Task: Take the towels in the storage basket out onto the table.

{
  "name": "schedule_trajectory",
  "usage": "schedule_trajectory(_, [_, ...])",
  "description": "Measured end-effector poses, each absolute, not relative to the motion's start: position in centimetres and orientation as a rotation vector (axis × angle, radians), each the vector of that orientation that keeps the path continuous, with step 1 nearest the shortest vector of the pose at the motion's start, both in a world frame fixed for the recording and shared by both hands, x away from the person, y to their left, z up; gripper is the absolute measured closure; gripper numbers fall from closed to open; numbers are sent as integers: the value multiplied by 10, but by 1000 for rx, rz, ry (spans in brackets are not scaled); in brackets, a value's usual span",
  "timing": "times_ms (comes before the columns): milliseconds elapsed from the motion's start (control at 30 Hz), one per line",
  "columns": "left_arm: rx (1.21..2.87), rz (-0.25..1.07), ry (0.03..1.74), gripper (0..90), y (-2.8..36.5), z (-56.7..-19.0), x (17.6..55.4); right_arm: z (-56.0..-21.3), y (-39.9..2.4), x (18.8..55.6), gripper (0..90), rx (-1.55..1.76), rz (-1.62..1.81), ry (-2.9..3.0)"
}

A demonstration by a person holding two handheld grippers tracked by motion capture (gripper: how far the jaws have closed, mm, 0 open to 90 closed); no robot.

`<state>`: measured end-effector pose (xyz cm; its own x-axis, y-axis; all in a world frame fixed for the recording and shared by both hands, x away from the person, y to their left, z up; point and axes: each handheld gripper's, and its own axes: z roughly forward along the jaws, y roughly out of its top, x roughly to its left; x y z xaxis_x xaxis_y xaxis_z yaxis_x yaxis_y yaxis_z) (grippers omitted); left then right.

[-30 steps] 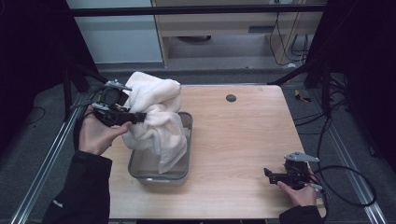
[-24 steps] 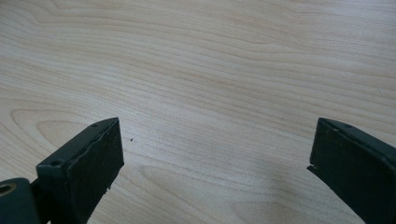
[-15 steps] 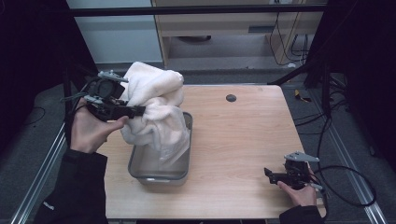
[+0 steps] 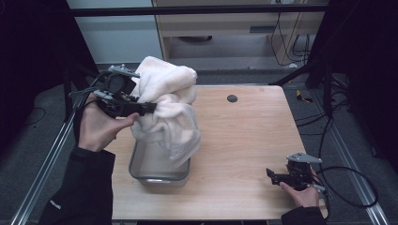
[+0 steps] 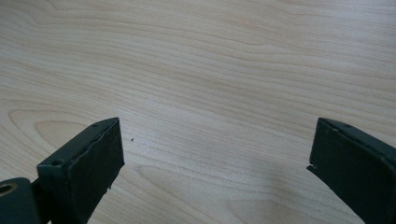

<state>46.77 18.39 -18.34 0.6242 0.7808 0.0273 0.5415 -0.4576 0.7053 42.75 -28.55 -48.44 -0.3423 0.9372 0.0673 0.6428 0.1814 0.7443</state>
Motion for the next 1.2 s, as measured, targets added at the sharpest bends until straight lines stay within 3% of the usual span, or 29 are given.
schedule_trajectory(500, [2203,420,925,686,135,-182,469,-483,-291,425,42,1465,955,2028])
schedule_trajectory(1200, [2277,350,823,684,62,-215,481,-486,-308,421,101,1490,885,1943])
